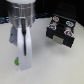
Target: Open the kcup holder, insert the kcup into the holder, and close the kcup holder
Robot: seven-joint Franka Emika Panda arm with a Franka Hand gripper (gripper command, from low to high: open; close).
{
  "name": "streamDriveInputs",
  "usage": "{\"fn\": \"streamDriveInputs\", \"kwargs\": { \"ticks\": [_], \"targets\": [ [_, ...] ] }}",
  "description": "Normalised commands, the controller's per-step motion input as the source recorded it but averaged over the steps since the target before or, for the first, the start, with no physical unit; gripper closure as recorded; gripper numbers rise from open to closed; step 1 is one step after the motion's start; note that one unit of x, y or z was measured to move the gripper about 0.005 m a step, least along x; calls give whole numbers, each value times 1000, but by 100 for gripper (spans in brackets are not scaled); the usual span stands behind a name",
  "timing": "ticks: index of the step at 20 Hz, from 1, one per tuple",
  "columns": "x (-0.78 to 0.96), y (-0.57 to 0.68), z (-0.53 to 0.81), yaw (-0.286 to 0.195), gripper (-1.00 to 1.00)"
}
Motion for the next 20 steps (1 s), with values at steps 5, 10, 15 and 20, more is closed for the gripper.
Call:
{"fn": "streamDriveInputs", "kwargs": {
  "ticks": [5,10,15,20],
  "targets": [
    [311,-342,-118,-227,-100],
    [247,-253,-172,-152,-100],
    [143,-197,-139,-120,-100],
    [2,-123,-97,-91,-100]
  ]
}}
